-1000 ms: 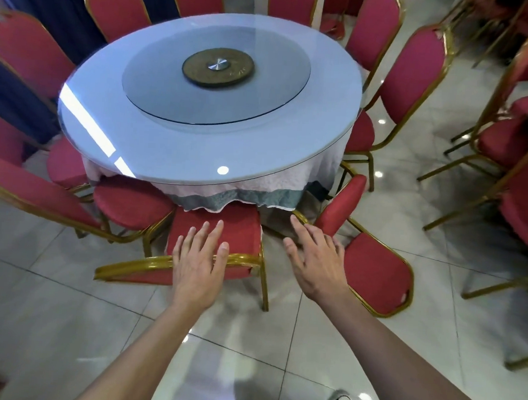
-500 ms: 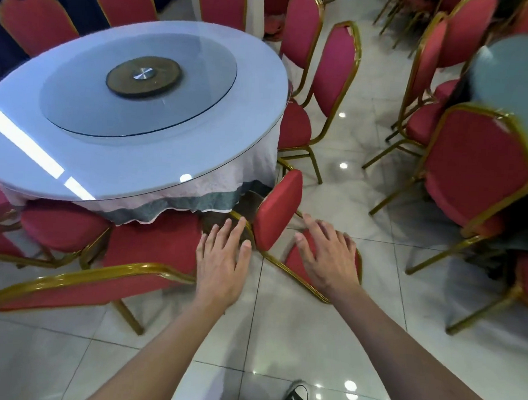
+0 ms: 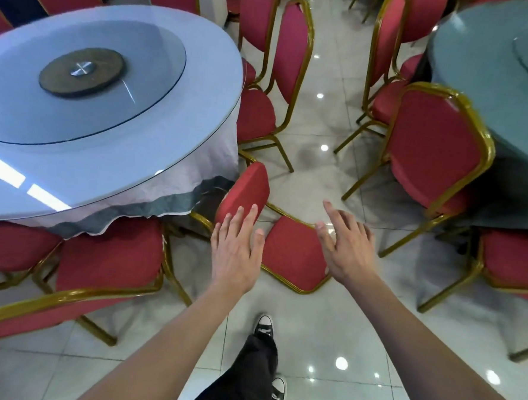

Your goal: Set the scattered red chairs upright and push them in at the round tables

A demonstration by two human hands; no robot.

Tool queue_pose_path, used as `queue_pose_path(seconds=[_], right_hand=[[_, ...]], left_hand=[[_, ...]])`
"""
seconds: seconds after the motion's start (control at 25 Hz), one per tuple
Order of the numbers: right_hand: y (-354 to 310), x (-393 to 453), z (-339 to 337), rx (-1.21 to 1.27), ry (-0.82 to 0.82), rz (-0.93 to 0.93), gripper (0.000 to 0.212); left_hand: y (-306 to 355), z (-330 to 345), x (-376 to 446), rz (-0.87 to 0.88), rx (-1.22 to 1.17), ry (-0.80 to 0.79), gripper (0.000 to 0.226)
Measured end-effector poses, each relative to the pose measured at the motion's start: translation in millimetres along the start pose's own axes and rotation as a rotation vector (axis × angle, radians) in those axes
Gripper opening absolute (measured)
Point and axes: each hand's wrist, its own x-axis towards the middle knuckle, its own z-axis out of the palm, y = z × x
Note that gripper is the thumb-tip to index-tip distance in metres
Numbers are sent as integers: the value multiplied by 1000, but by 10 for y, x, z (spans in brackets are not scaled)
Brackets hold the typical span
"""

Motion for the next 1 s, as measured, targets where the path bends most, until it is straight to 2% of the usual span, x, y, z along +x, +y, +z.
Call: queue_pose_path(seconds=[0.4,0.68,1.0], right_hand=[[293,1215,-123,-65,-53,-50,69],[556,1891,-155,-100,-87,-71,69],[988,2539,-163,-103,-204,-187,68]], left_hand=[[350,523,1123,-94,-21,14,56],[539,737,1768,-111,-7,-31,53],[848,1147,1991,-319,-28,27,56]])
